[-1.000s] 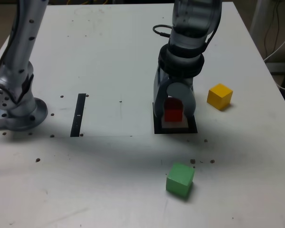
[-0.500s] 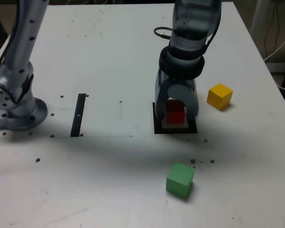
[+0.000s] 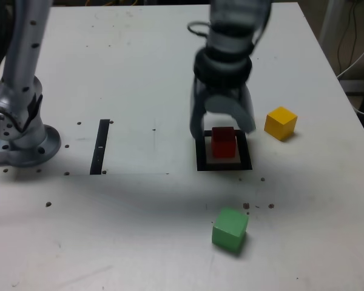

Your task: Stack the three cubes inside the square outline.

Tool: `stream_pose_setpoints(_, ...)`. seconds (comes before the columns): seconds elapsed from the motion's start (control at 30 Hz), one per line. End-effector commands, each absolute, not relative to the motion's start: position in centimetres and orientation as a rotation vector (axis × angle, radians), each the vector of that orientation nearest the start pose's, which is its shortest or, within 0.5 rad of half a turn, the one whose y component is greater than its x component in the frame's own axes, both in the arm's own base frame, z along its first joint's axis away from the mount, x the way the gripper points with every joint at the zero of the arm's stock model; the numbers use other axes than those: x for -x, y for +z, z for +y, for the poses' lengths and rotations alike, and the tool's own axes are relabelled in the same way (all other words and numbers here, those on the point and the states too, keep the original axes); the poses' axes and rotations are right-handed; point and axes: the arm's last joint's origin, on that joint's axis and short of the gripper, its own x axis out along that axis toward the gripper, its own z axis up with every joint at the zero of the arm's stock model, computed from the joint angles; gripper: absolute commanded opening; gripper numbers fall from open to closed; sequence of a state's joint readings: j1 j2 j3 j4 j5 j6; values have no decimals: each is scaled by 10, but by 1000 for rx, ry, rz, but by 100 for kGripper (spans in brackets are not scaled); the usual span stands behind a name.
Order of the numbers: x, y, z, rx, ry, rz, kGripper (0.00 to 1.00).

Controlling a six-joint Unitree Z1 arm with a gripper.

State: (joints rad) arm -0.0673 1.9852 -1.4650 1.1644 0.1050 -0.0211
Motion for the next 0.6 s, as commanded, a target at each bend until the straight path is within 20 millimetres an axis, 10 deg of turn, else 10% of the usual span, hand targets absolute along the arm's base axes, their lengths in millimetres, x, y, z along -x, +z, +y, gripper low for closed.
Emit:
stream_pose_setpoints(0.0,-335,262,-16,-151,48,1665,99)
stream_pose_setpoints(0.27,-331,292,-12,-309,-56,1701,99)
stream_pose_setpoints(0.57,-390,323,-4,-569,-264,1596,99)
